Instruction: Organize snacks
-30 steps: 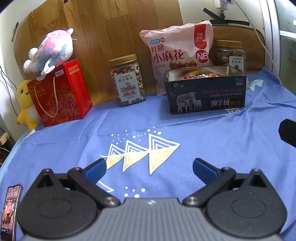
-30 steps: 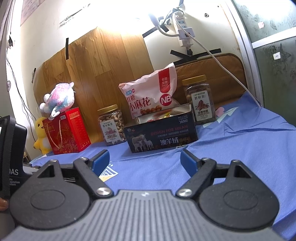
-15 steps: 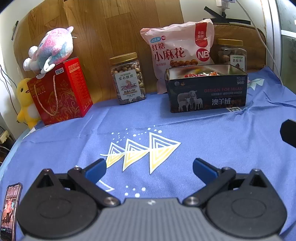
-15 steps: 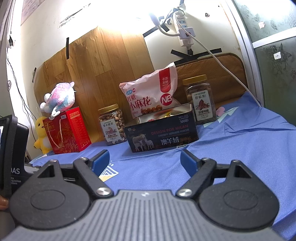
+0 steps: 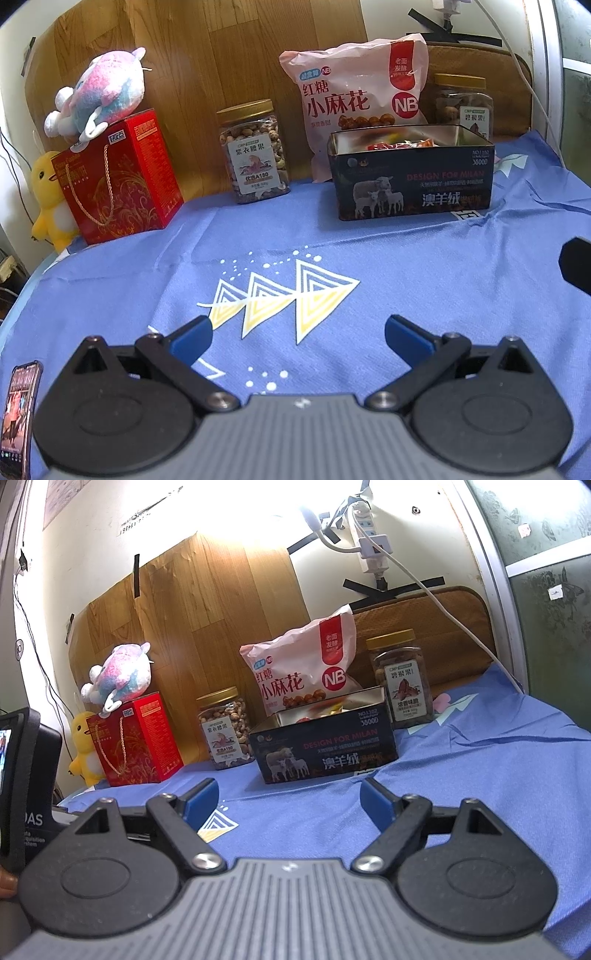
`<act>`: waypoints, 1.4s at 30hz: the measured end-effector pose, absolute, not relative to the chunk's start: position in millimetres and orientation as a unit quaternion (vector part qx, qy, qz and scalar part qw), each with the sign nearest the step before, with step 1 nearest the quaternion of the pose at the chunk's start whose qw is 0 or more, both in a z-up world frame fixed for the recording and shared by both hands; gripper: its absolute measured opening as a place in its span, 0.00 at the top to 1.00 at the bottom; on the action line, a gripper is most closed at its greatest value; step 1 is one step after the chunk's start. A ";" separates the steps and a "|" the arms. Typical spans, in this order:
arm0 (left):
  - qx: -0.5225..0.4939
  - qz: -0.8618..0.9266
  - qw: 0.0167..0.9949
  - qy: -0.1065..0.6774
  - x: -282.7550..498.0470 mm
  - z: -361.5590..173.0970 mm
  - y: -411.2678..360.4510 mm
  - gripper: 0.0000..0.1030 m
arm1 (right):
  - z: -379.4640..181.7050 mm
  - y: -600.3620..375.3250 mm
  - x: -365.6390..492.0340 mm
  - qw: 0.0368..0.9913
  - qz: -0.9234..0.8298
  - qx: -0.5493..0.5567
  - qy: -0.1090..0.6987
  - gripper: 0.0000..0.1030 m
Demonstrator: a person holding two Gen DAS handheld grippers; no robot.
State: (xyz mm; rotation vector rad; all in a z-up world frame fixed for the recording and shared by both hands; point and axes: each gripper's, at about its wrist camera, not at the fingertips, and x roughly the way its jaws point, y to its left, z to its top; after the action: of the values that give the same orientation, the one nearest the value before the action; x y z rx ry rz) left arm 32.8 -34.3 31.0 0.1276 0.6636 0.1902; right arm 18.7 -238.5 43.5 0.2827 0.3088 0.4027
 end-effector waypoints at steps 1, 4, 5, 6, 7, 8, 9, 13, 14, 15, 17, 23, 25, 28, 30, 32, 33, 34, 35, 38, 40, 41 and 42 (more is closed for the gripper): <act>0.062 0.093 0.939 0.326 33.3 30.9 -33.9 0.00 | 43.4 -238.5 18.8 0.958 0.199 0.140 0.152 0.17; 0.061 0.092 0.938 0.328 33.6 30.6 -34.1 0.00 | 43.4 -238.6 19.0 0.958 0.199 0.139 0.152 0.17; 0.062 0.092 0.938 0.329 34.0 30.3 -34.2 0.00 | 43.2 -238.6 19.0 0.958 0.199 0.139 0.152 0.17; 0.062 0.091 0.938 0.329 34.3 30.2 -34.3 0.00 | 43.5 -238.6 18.9 0.958 0.199 0.139 0.152 0.17; 0.062 0.090 0.938 0.330 34.2 30.1 -34.6 0.00 | 43.3 -238.5 18.9 0.958 0.199 0.139 0.152 0.17; 0.062 0.090 0.937 0.331 34.3 30.0 -34.6 0.00 | 43.2 -238.5 18.9 0.958 0.199 0.139 0.152 0.17; 0.063 0.089 0.937 0.332 34.4 29.9 -34.7 0.00 | 43.0 -238.4 18.8 0.958 0.198 0.139 0.152 0.17; 0.061 0.085 0.936 0.335 34.9 30.0 -34.5 0.00 | 43.7 -238.7 18.9 0.958 0.198 0.139 0.152 0.17; 0.060 0.085 0.936 0.336 34.7 30.1 -34.6 0.00 | 43.8 -238.9 18.9 0.958 0.198 0.139 0.152 0.17; 0.059 0.084 0.936 0.337 34.6 30.2 -34.5 0.00 | 43.1 -237.6 19.0 0.958 0.199 0.139 0.152 0.17; 0.058 0.083 0.936 0.338 34.3 30.2 -34.7 0.00 | 41.9 -237.3 18.8 0.958 0.200 0.139 0.151 0.17; 0.057 0.080 0.935 0.342 34.2 29.2 -35.5 0.00 | 41.6 -237.5 18.4 0.958 0.201 0.139 0.151 0.17; 0.057 0.078 0.934 0.343 34.0 29.1 -35.8 0.00 | 41.3 -237.4 18.2 0.958 0.200 0.140 0.152 0.17; 0.057 0.076 0.934 0.345 33.6 29.1 -36.8 0.00 | 40.7 -237.1 17.9 0.958 0.200 0.140 0.152 0.17; 0.056 0.073 0.933 0.347 34.2 29.1 -36.7 0.00 | 41.2 -237.9 18.3 0.958 0.201 0.140 0.152 0.17; 0.054 0.071 0.932 0.351 34.6 29.0 -36.7 0.00 | 41.2 -238.2 18.5 0.958 0.201 0.140 0.152 0.17; 0.053 0.070 0.932 0.352 34.8 28.9 -36.9 0.00 | 41.2 -238.4 18.6 0.958 0.201 0.140 0.152 0.17; 0.053 0.069 0.931 0.354 35.2 28.7 -36.9 0.00 | 41.2 -238.5 18.7 0.958 0.201 0.140 0.152 0.17; 0.052 0.067 0.931 0.356 35.5 28.5 -37.0 0.00 | 41.2 -238.6 18.8 0.958 0.201 0.140 0.152 0.17; 0.047 0.061 0.929 0.361 36.1 27.5 -36.6 0.00 | 41.1 -238.8 18.9 0.958 0.201 0.140 0.152 0.17; 0.046 0.060 0.929 0.361 35.6 27.1 -36.9 0.00 | 41.0 -238.8 18.9 0.958 0.201 0.140 0.152 0.17; 0.047 0.059 0.930 0.361 35.3 27.1 -37.3 0.00 | 40.8 -238.7 18.8 0.958 0.201 0.140 0.153 0.17; 0.048 0.058 0.930 0.360 34.8 27.2 -37.8 0.00 | 40.4 -238.6 18.6 0.957 0.201 0.140 0.153 0.17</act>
State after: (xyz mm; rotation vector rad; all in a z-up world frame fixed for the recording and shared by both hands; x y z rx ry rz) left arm 34.8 -37.8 27.2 0.0982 0.7365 0.1187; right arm 18.6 -238.6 40.4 0.2841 0.3097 0.4078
